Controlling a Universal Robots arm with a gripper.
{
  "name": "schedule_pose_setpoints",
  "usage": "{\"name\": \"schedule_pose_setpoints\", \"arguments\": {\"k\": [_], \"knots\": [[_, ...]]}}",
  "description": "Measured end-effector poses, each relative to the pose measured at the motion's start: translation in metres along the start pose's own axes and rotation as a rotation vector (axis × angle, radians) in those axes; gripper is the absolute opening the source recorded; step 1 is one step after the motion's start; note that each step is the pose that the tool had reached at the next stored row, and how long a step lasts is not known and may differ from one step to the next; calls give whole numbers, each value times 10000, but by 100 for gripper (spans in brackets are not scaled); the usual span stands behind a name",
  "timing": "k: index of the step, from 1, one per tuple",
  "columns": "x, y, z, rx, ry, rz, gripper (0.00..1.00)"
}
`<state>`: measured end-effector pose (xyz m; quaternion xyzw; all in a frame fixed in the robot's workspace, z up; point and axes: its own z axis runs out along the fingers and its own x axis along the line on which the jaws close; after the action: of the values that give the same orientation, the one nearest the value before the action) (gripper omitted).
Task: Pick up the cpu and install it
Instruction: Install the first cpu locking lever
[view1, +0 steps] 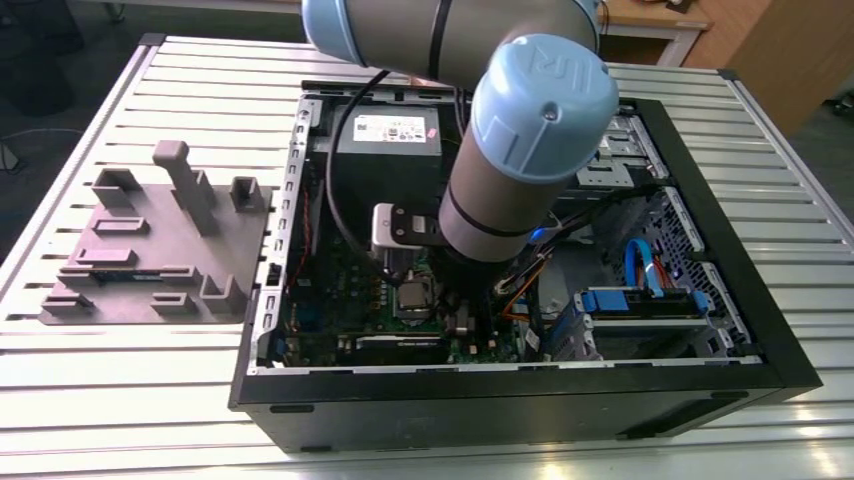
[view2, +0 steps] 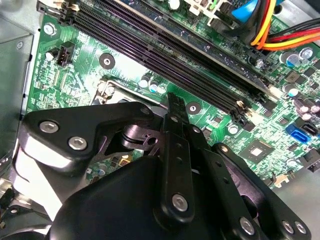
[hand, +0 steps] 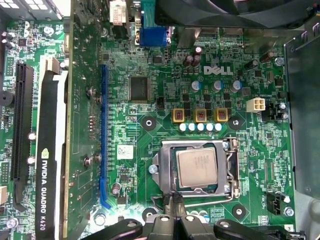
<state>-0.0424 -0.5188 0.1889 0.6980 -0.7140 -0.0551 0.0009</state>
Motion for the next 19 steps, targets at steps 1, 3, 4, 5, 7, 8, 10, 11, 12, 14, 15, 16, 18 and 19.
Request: {"name": "schedule_pose_setpoints", "arguments": {"k": [1, 3, 4, 5, 7, 8, 10, 11, 12, 14, 15, 16, 18, 19], "knots": [[0, -2, 2, 1, -8, -1, 10], [0, -5, 8, 3, -25, -3, 10], [0, -6, 11, 4, -33, -3, 10], [1, -8, 13, 5, -40, -5, 10], [1, -10, 20, 7, -60, -6, 10], [1, -10, 22, 8, -66, -6, 10], [2, -10, 25, 9, -72, -7, 10], [2, -10, 26, 8, -75, -7, 10], [2, -10, 26, 9, -78, -8, 10], [2, -7, 25, 10, -88, -10, 10], [2, -1, 22, 10, -100, -10, 10], [2, 4, 19, 9, -117, -11, 10], [2, 13, 16, 9, -149, -13, 10], [1, 16, 12, 7, -167, -15, 10]]}}
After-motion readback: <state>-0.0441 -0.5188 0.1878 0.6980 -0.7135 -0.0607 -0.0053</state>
